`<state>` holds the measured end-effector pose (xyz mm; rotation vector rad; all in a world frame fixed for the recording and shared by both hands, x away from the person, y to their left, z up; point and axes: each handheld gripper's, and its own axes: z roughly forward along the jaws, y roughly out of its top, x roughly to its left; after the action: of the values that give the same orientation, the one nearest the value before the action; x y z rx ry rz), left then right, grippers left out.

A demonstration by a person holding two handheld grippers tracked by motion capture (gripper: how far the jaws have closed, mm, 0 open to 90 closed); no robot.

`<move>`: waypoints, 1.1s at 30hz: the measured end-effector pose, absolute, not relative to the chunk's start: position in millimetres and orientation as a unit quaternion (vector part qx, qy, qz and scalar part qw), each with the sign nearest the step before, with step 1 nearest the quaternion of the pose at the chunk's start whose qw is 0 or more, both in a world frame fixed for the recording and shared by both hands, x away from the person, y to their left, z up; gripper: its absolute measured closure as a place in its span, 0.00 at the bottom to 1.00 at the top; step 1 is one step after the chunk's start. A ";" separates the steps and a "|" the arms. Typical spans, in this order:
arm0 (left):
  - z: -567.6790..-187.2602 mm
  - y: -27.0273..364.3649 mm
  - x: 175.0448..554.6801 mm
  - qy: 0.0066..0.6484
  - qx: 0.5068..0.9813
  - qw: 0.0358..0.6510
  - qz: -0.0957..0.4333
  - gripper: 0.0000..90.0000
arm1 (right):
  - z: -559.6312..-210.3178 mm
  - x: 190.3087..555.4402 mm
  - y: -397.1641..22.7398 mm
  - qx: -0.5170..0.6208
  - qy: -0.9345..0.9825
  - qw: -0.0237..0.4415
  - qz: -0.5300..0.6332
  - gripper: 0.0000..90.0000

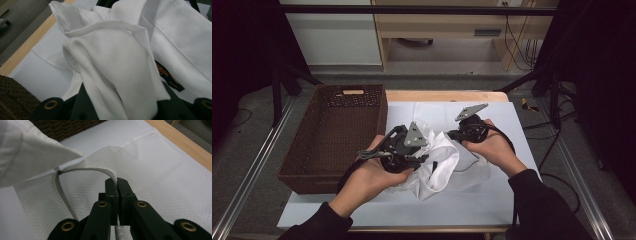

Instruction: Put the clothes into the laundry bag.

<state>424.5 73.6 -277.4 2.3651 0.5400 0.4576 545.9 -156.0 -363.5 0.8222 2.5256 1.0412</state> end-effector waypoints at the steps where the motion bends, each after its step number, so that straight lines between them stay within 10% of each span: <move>1: -278.0 72.2 423.6 0.205 0.905 0.331 0.173 0.80 | -363.5 546.0 -156.2 0.286 0.876 0.143 0.361 0.98; 33: -297.4 35.4 408.3 0.155 0.911 0.362 0.123 0.80 | -366.0 548.7 -157.8 0.287 0.876 0.137 0.363 0.98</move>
<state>408.3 35.4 -297.4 2.3454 0.3991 0.3171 548.7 -157.8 -366.0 0.8314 2.5333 1.0509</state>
